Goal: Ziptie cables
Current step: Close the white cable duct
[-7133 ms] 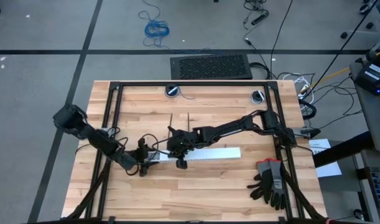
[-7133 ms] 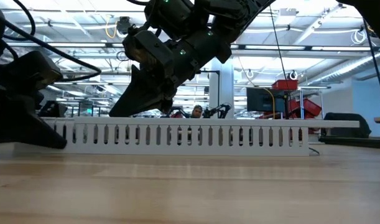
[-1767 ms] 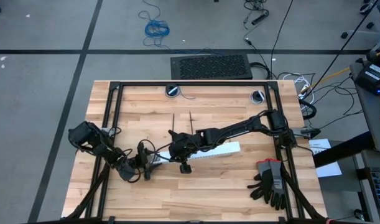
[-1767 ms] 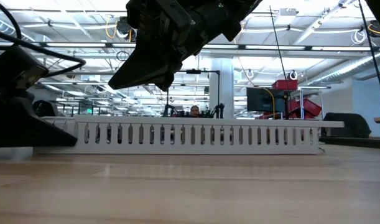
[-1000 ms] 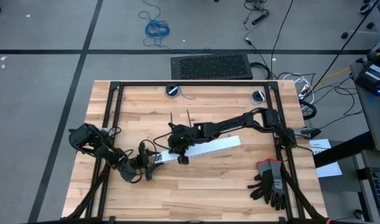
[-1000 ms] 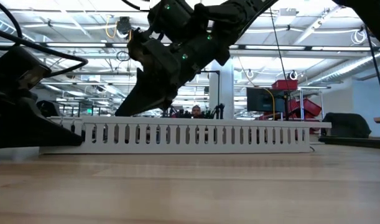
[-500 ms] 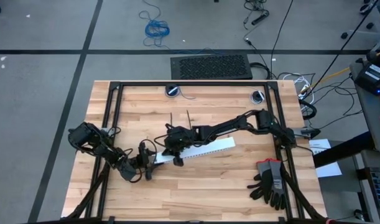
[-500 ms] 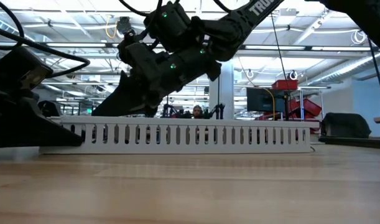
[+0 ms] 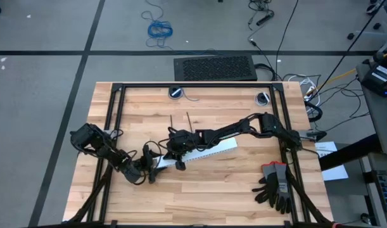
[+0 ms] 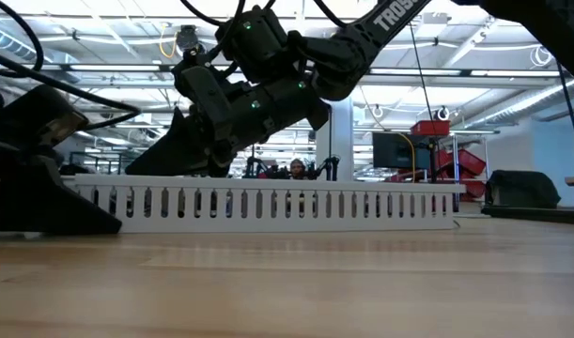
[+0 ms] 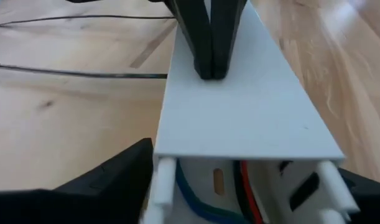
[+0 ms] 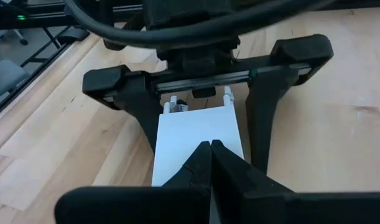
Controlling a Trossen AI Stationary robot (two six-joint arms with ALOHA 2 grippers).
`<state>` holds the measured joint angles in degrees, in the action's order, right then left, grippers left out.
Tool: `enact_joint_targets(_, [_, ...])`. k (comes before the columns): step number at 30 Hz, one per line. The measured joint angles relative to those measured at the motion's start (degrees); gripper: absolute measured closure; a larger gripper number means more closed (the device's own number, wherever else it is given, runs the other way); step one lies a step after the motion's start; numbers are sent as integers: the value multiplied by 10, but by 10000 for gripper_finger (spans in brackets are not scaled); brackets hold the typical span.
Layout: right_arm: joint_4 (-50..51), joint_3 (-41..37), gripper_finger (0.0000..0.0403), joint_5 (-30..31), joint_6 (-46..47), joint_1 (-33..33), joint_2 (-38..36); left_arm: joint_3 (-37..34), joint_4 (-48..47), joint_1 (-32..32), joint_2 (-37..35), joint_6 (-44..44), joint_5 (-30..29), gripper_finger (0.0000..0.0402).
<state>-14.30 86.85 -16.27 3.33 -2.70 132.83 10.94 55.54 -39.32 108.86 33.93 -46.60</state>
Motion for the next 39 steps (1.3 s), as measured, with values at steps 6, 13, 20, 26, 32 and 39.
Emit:
enact_joint_targets(6, [5,0,403,0,7,0,-3,-1,11,-14,-14,-20,-5,97])
enact_joint_targets(13, [16,0,403,-12,30,9,-4,-2,-46,-55,-56,-27,-37,98])
enact_joint_targets(20, [21,0,403,-15,31,18,-5,-2,-78,-85,-58,31,-70,98])
enact_joint_targets(26, [26,-1,403,-12,31,21,-5,-2,-88,-107,-58,59,-106,98])
enact_joint_targets(32, [25,-1,403,-18,36,22,-5,-2,-88,-114,-58,63,-144,106])
enact_joint_targets(39, [14,-2,403,-39,58,20,-7,-1,-88,-113,-59,72,-140,155])
